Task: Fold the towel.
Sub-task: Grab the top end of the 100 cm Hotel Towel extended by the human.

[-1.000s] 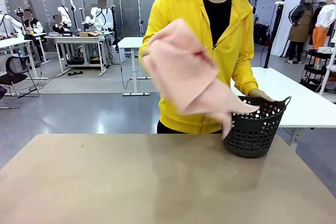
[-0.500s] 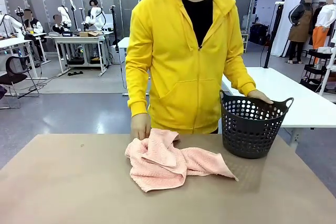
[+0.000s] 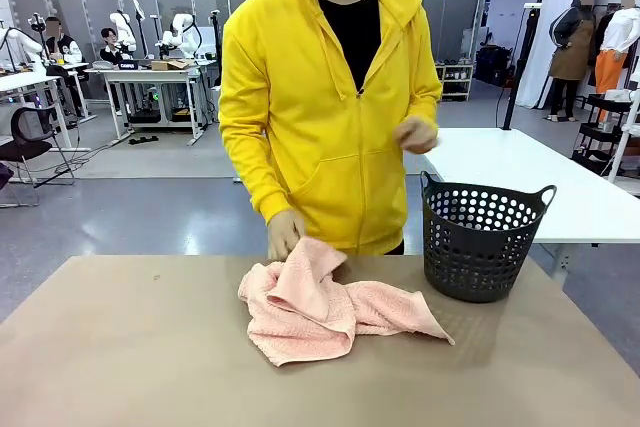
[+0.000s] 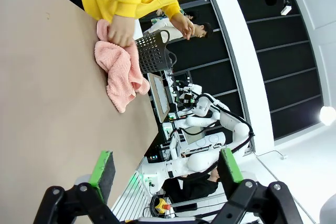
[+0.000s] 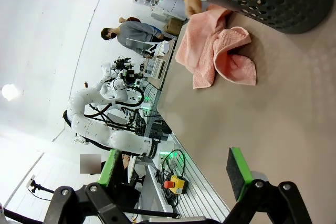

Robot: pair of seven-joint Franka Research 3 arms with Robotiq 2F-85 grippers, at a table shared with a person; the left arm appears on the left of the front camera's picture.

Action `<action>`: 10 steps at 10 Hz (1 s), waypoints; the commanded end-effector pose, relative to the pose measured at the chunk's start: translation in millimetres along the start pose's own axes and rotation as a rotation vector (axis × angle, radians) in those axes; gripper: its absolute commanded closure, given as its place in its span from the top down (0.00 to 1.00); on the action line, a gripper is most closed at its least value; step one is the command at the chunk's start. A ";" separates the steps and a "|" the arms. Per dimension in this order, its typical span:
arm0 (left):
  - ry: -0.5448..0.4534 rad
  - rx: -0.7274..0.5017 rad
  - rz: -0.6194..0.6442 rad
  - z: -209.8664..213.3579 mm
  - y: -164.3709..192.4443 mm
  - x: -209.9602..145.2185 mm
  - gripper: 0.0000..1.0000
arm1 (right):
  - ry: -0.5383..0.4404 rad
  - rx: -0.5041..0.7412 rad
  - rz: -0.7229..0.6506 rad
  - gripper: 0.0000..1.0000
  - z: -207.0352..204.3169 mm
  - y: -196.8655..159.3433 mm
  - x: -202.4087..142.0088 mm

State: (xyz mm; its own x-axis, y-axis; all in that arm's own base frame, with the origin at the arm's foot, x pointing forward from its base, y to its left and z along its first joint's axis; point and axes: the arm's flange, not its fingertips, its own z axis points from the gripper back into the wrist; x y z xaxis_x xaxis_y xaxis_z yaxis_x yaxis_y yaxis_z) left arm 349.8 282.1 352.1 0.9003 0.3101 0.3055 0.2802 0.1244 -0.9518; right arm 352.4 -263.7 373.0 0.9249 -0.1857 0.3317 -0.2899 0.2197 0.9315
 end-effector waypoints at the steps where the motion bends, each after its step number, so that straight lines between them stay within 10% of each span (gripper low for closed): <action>1: -0.006 0.011 -0.001 1.5 0.1 0.1 1.00 | -0.003 -0.002 0.001 1.00 1.8 0.7 0.0; 10: -0.006 0.011 -0.001 1.5 0.1 0.1 1.00 | -0.003 -0.002 0.001 1.00 1.8 0.7 0.0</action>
State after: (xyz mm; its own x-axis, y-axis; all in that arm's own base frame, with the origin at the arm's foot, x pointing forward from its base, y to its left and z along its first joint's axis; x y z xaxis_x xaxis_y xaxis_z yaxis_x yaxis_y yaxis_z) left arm 349.8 282.1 352.1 0.9003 0.3101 0.3055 0.2802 0.1244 -0.9518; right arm 352.4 -263.7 373.0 0.9249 -0.1857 0.3317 -0.2899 0.2197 0.9315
